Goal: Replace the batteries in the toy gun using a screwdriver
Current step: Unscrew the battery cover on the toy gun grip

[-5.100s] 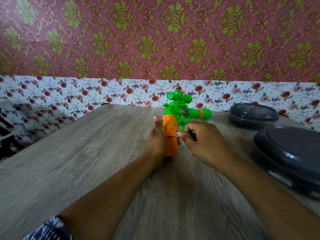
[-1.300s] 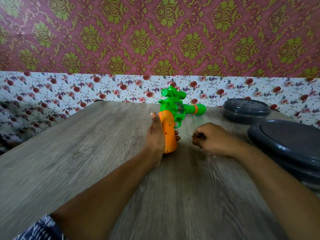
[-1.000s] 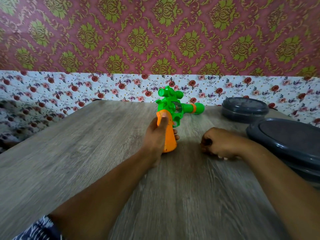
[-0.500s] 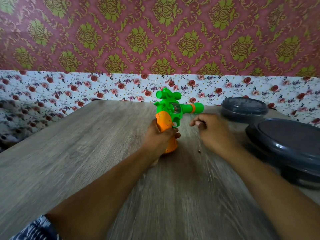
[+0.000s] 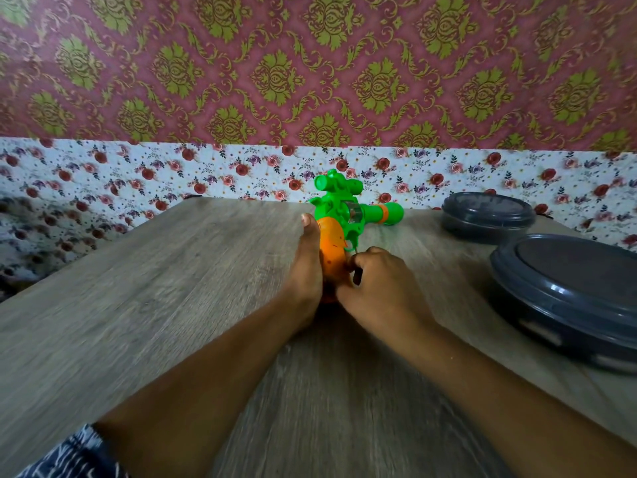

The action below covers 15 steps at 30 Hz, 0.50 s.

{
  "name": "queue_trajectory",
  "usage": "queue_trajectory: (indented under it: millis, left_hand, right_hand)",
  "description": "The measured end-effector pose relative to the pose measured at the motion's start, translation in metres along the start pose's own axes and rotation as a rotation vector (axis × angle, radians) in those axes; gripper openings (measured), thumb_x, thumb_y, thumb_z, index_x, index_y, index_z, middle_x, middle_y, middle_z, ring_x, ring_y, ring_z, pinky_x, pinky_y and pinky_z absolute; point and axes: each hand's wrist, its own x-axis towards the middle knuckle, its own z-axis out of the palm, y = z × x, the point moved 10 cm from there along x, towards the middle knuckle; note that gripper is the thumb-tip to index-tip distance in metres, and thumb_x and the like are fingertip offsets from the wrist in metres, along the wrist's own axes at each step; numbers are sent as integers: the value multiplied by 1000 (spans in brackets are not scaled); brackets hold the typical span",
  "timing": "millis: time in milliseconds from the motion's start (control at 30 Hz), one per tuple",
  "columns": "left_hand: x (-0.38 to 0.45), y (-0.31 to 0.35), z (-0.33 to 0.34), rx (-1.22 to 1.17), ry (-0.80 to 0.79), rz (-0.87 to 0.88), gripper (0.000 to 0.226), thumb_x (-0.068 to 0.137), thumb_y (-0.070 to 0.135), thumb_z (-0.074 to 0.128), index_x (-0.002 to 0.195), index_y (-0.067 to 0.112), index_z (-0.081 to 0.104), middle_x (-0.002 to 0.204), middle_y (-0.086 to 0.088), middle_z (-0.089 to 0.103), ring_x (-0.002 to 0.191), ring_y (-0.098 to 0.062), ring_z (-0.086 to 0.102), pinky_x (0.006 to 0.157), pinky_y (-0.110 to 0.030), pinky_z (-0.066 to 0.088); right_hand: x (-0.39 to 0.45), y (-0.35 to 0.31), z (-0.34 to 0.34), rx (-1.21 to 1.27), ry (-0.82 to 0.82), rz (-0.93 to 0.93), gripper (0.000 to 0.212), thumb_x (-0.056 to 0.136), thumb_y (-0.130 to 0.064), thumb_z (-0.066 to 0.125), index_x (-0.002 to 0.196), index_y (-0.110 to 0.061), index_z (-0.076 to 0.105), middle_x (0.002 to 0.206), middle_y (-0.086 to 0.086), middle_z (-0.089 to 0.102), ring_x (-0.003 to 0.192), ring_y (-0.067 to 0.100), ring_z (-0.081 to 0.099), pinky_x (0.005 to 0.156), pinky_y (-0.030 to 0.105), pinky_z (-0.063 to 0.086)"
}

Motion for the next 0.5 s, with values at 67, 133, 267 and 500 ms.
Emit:
queue_trajectory:
  millis: [67, 133, 267, 500]
  left_hand:
    - [-2, 2, 3, 6, -32, 1, 75, 92, 63, 15, 121, 7, 56, 120, -24, 61, 104, -33, 62, 90, -37, 50]
    - [0, 2, 5, 13, -74, 19, 73, 92, 62, 13, 118, 8, 56, 106, -20, 64, 85, -24, 66, 76, -31, 56]
    - [-1, 6, 11, 16, -136, 49, 74, 92, 61, 8, 115, 11, 57, 90, -9, 68, 73, -15, 69, 69, -27, 58]
    - [0, 1, 11, -20, -93, -9, 86, 87, 70, 5, 131, 11, 49, 95, -10, 68, 92, -25, 66, 91, -41, 51]
  right_hand:
    - [-1, 0, -3, 42, 19, 8, 19, 73, -29, 63, 82, -12, 66, 83, 5, 56, 80, 25, 57, 65, 31, 43]
    - [1, 6, -1, 111, 12, 60, 19, 68, -29, 66, 76, -11, 64, 76, 4, 58, 72, 22, 57, 58, 29, 40]
    - [0, 21, 11, 336, -71, 228, 19, 64, -29, 71, 74, -14, 66, 71, 3, 66, 68, 18, 62, 60, 31, 46]
    - [4, 29, 2, 693, -160, 385, 23, 69, -29, 75, 75, -10, 62, 64, 3, 54, 49, 10, 44, 44, 22, 29]
